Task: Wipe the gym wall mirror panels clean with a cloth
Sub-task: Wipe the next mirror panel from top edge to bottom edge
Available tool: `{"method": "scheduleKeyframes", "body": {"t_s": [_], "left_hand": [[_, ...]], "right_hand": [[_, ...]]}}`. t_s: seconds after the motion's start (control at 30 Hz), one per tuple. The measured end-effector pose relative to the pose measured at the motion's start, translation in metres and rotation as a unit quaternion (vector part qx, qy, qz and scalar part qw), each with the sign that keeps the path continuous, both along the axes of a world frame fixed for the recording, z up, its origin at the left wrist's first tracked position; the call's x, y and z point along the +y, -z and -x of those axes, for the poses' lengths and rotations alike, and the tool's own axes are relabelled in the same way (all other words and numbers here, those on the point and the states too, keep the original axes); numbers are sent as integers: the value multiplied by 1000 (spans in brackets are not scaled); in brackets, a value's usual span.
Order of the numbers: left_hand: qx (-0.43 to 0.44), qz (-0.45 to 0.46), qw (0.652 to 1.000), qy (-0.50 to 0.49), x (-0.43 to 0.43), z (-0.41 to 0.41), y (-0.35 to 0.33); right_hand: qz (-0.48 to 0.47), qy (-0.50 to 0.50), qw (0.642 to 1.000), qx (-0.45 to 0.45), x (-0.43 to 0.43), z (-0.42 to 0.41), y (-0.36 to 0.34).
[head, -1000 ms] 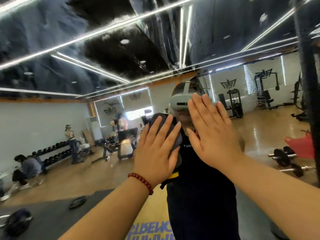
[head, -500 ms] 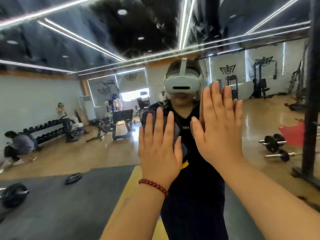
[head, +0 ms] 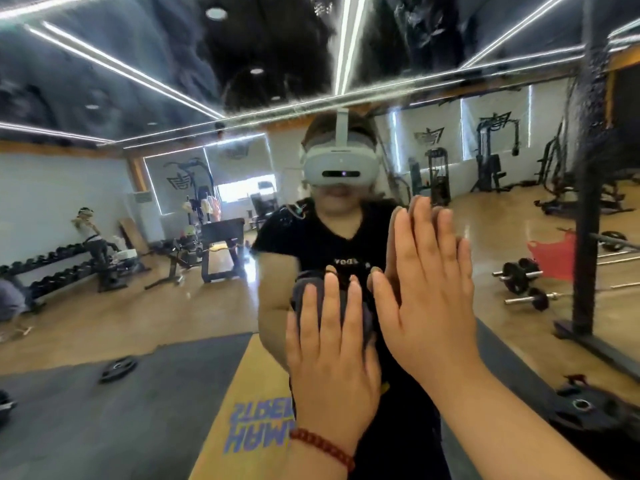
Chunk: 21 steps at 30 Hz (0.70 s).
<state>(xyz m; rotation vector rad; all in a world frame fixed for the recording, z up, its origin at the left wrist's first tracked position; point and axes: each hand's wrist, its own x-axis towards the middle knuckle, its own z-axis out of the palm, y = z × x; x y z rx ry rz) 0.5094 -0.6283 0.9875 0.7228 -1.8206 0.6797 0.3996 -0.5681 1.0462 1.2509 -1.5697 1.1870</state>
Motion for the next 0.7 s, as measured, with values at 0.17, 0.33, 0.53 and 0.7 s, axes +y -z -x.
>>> {"method": "scheduleKeyframes", "body": {"t_s": [0.17,0.33,0.53,0.7], "left_hand": [[64,-27,998,-4,2,-1,-25],[141,-22,990,-16,-7,1,-79],[98,-44,994,-16,4,5,-33],[89,-42,995,-12,7,2,-35]], "right_hand": [[-54,-4,998,16,10,1,24],[-69,-39,997,12,20,3,30],[-81,-29,996,14,19,1,57],[-62,-40,997,-9,16,-5,58]]}}
